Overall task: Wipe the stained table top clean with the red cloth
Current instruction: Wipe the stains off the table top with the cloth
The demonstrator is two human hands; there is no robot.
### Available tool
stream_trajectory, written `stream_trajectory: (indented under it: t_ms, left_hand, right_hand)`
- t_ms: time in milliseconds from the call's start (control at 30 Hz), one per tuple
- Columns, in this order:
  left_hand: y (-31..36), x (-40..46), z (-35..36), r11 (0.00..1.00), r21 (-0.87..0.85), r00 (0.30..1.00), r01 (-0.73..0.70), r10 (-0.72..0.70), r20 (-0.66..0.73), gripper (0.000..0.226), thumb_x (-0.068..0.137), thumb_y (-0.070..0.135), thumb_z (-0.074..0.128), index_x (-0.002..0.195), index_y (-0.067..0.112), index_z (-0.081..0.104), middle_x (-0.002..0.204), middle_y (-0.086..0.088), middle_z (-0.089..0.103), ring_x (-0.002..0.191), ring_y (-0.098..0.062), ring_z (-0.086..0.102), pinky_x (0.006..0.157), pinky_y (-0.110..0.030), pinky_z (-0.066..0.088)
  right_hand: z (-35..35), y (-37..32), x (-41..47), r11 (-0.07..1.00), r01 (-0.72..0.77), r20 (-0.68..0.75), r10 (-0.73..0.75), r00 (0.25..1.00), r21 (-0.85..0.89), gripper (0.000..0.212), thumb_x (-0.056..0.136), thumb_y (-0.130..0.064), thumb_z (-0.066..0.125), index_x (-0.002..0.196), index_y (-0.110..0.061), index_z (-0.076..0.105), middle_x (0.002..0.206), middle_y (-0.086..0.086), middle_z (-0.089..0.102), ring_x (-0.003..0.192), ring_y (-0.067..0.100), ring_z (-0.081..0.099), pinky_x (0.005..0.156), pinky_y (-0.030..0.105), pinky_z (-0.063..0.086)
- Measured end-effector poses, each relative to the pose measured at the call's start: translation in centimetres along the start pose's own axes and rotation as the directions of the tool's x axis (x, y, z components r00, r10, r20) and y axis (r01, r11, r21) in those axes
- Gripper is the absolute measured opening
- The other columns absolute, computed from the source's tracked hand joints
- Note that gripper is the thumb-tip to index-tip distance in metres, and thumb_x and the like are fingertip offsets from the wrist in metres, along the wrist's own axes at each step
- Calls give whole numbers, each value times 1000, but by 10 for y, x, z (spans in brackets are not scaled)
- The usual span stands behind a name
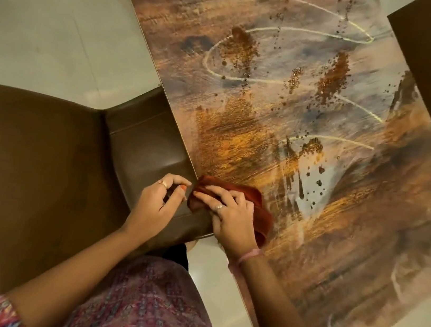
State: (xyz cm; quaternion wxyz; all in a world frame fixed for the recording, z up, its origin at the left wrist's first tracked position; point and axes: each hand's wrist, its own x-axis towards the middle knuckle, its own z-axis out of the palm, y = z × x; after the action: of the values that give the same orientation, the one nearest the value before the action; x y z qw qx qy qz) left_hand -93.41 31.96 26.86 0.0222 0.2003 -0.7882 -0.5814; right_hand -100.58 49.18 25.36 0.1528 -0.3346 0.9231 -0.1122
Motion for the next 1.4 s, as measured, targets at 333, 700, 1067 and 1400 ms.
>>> stream_trajectory:
  t_ms: [333,700,1067,1400]
  left_hand:
    - [4,14,34,828,316,881,-463,391,266,24,91,23,46,105,13,64,99,1,59,92,-10,51,83,-22,41]
    - [19,52,84,767,359,833,-532,399,382,20,93,13,52,100,2,67,98,-12,64,89,-29,58,81,-38,46]
    - [13,69,85,920,236,943,-314,273,193,40,97,23,42,67,0,55,64,-10,55,60,-25,52,60,-39,40]
    - [4,77,107,879,401,964,-259,259,55,52,96,39,32,62,7,55,62,-7,57,56,-23,51,49,-35,37]
  right_hand:
    - [-21,16,98,999,-27,-118,23,993,-35,49,92,-26,50,136,-46,42,134,-8,48,104,26,48,72,39,46]
    - [-53,142,79,659,-719,-334,744,579,221,43,95,-24,46,135,-37,48,140,2,41,111,36,43,86,44,44]
    - [-42,190,-51,727,-658,-350,679,645,198,47,86,-5,54,131,-20,56,129,13,51,100,43,49,83,39,38]
    - [-6,103,-70,987,-160,-251,158,955,12,52,85,-10,53,132,-33,55,125,-1,57,88,28,49,73,37,45]
